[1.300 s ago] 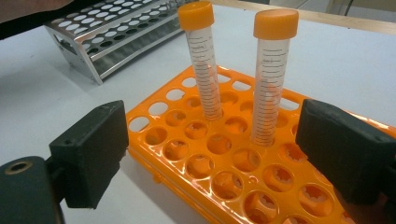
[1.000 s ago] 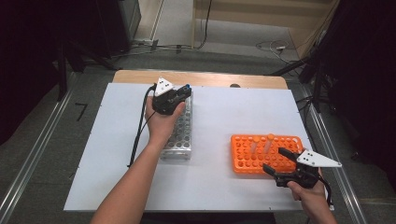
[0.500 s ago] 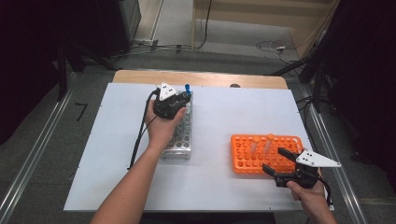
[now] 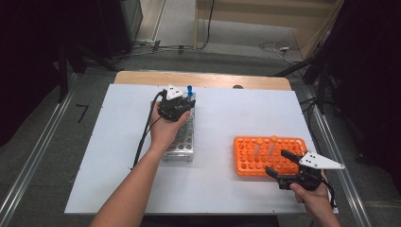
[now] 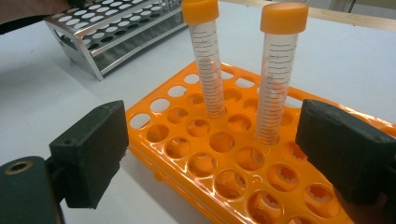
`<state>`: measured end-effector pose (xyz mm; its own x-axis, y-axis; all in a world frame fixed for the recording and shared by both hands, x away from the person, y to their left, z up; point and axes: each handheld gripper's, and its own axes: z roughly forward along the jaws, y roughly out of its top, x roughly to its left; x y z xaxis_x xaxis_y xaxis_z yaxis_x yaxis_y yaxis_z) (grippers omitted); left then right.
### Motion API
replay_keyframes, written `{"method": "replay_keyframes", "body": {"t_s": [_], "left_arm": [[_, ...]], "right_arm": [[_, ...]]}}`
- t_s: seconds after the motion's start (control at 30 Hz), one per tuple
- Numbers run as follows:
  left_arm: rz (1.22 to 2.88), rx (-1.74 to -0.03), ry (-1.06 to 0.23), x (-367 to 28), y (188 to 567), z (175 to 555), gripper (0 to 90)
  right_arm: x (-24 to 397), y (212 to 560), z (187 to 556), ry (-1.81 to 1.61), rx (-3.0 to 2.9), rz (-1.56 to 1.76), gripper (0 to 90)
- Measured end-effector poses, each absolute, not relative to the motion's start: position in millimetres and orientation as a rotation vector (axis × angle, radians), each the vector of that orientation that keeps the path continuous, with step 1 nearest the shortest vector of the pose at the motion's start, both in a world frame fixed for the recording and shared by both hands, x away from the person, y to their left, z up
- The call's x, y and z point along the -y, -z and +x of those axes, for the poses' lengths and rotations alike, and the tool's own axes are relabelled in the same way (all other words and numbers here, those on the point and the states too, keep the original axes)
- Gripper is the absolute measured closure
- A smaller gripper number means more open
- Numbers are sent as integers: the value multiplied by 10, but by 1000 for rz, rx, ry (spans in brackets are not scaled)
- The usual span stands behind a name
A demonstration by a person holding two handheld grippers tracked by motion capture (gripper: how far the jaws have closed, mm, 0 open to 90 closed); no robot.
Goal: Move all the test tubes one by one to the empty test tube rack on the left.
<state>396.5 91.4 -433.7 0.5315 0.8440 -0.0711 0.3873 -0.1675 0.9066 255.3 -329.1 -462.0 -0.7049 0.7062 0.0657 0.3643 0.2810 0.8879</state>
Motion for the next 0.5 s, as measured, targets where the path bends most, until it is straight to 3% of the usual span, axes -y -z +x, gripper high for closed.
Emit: {"method": "replay_keyframes", "body": {"t_s": [0.27, 0.5], "left_arm": [[1761, -1030, -503, -958, 4335, 3976, 646], [1736, -1005, -466, -990, 4283, 3919, 482]], "right_arm": [[3289, 4622, 2574, -1398, -2207, 989, 80], [3247, 4624, 2620, -1381, -2191, 1025, 102]]}}
